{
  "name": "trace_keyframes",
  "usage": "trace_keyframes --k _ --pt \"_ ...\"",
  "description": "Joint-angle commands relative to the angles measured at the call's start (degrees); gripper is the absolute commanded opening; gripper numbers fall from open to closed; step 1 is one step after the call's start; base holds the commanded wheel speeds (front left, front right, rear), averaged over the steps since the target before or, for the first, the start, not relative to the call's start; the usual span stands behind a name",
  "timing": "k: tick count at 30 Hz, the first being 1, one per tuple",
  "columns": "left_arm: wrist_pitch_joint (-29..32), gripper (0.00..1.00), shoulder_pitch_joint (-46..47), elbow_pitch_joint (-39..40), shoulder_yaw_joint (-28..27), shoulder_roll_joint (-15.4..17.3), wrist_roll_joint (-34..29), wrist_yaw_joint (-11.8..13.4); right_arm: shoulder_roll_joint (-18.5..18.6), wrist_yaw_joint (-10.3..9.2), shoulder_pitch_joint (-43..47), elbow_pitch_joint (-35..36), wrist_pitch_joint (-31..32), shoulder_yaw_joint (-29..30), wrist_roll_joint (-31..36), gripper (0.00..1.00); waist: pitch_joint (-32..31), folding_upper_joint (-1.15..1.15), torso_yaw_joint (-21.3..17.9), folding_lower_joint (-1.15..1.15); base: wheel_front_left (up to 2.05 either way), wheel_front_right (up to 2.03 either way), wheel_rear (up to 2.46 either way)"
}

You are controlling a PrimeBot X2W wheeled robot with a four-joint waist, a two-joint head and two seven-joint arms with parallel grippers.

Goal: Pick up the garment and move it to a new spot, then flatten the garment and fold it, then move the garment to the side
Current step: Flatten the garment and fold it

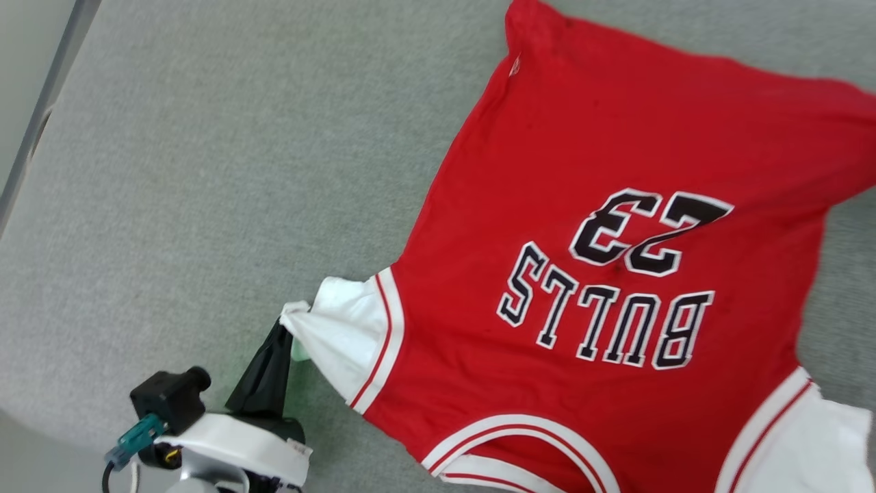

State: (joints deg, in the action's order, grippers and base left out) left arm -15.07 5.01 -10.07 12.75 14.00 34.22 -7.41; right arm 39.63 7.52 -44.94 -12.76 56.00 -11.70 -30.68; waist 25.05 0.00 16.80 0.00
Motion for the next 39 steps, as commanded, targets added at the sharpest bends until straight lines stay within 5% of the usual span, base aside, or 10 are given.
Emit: trace_keyframes --k 1,9,23,32,39 --pt "-0.1 0.00 -0.8 -0.2 -0.2 0.3 0.2 0.1 0.3 -0.06 1.7 0.6 -0.7 -0.1 -0.6 0.00 -3.0 0.00 -2.9 0.00 0.00 0.00 0.00" --pt "0.0 0.00 -5.1 0.3 -2.7 2.2 1.2 1.3 3.0 -0.06 19.1 9.2 -6.3 1.8 -6.7 0.00 -7.7 0.00 -7.7 0.00 0.00 0.00 0.00" --pt "0.4 0.00 -9.7 2.3 -4.6 3.8 2.2 3.3 -0.2 -0.06 47.0 15.4 -7.0 9.4 -9.1 0.00 -11.5 0.00 -13.2 0.00 0.00 0.00 0.00" --pt "0.7 0.00 -10.0 2.9 -4.3 4.5 2.0 3.6 -2.2 -0.06 58.0 14.7 -4.4 10.6 -9.7 0.00 -11.9 0.00 -13.8 0.00 0.00 0.00 0.00" --pt "0.8 0.00 -9.7 3.1 -4.0 4.8 1.9 3.8 -4.7 -0.06 59.4 12.0 -8.4 8.2 -8.5 0.03 -11.9 0.00 -13.7 0.00 0.00 0.00 0.00"
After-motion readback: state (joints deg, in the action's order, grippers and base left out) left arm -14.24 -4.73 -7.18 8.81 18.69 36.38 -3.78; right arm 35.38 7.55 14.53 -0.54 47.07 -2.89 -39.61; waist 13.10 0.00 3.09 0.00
